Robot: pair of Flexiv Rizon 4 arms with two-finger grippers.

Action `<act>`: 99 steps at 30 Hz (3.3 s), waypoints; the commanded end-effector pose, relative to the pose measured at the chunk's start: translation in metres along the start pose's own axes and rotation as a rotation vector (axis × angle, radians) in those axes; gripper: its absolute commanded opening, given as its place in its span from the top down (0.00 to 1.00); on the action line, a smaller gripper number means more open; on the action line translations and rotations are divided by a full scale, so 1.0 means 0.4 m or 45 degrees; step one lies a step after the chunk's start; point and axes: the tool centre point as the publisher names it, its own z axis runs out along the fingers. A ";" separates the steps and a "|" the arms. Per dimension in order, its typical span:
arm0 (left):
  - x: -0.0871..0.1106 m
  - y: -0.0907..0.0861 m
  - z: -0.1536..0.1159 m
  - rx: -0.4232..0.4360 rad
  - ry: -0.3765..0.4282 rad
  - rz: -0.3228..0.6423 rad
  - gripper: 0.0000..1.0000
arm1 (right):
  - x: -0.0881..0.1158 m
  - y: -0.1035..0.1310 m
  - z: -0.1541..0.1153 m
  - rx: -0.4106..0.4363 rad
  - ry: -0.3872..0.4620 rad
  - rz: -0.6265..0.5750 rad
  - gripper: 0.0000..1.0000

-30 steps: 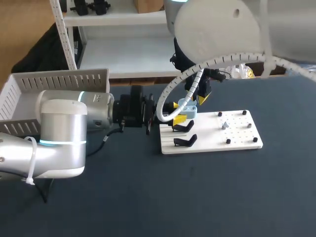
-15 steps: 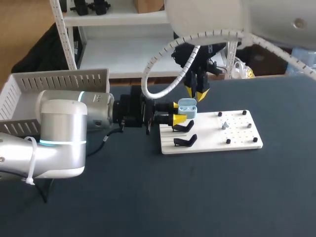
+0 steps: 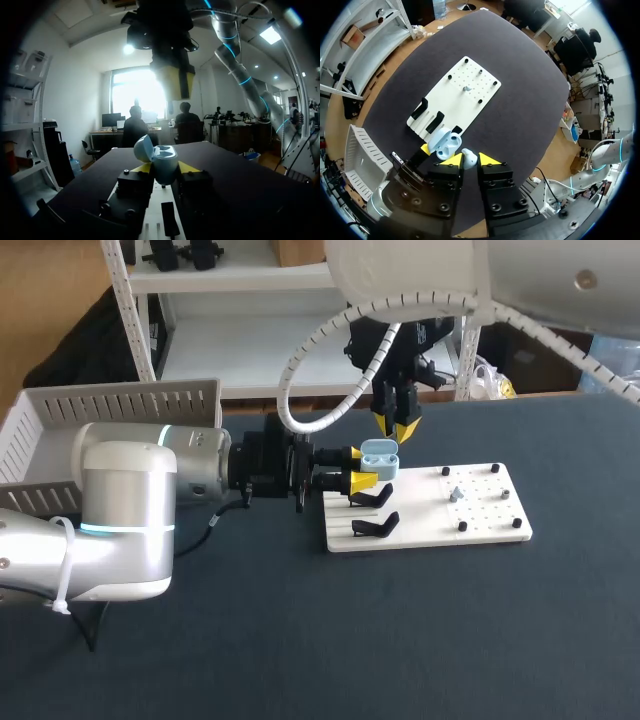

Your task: Pick up each earbud case from the left stands, insert the matching earbuds, close the lid, and place the case in the box.

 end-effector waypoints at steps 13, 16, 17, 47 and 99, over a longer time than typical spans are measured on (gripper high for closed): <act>0.002 0.001 0.000 -0.002 -0.004 0.002 1.00 | 0.006 0.020 0.029 0.032 0.037 -0.007 1.00; 0.002 0.001 0.000 -0.002 -0.004 0.002 1.00 | 0.008 0.020 0.028 0.031 0.038 -0.012 1.00; 0.002 0.001 0.000 -0.002 -0.004 0.002 1.00 | 0.009 0.020 0.028 0.028 0.040 -0.013 1.00; 0.002 0.001 0.000 -0.002 -0.004 0.002 1.00 | 0.006 0.042 0.071 0.047 0.031 -0.029 1.00; 0.002 0.001 0.000 -0.002 -0.004 0.002 1.00 | -0.008 0.059 0.107 0.069 0.026 -0.014 1.00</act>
